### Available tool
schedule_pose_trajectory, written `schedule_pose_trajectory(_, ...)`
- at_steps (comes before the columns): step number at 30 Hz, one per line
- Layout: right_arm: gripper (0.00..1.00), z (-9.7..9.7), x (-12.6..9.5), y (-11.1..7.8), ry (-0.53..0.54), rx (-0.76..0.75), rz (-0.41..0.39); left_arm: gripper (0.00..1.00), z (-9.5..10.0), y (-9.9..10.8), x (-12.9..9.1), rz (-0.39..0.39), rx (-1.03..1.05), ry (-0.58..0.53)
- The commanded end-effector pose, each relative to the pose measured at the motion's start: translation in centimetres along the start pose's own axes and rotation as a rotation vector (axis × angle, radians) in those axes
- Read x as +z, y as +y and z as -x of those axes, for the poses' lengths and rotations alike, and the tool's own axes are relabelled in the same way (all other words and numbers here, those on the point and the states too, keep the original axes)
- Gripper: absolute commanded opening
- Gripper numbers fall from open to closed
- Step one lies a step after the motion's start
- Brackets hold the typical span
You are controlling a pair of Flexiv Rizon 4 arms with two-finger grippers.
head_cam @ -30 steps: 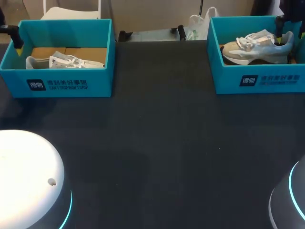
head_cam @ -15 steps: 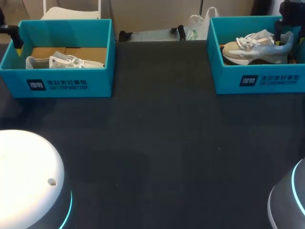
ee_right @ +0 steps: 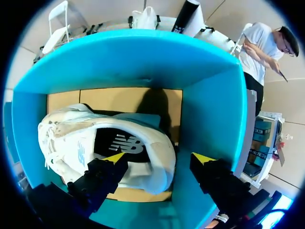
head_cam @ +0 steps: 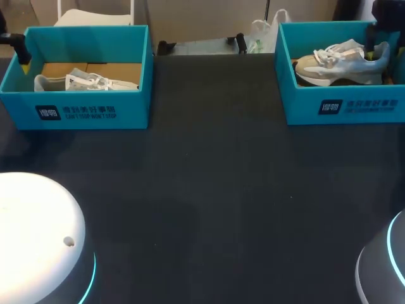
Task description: Take the shoe out of the shoebox, open the shoe tongue, remove and reinsert the insole, then place the shoe into the shoebox
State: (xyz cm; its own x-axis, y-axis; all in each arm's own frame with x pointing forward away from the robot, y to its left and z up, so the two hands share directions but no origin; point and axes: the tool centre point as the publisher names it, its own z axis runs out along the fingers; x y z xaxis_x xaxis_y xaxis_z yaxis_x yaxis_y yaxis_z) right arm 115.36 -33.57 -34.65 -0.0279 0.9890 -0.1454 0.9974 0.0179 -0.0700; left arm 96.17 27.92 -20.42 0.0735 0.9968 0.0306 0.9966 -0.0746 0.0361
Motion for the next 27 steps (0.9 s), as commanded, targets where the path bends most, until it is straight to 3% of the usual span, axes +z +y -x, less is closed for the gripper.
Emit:
schedule_pose_trajectory(1, 0.76, 0.3, 0.2, 0.1, 0.008, 0.005, -0.014, 1.0, 0.0, -0.1, 0.0, 0.002, 0.001, 0.002)
schedule_pose_trajectory(2, 0.73, 0.3, 0.3, 0.1, 0.008, 0.005, -0.017, 1.0, 0.0, -0.1, 0.0, 0.002, 0.001, 0.002)
schedule_pose_trajectory(20, 0.72, 0.2, 2.5, 0.5, 0.019, -0.003, -0.039, 1.0, 0.0, -0.1, 0.0, 0.002, 0.001, 0.002)
schedule_pose_trajectory(27, 0.57, 0.2, 3.4, 0.5, 0.026, -0.005, -0.058, 1.0, 0.0, -0.1, 0.0, 0.002, 0.001, 0.002)
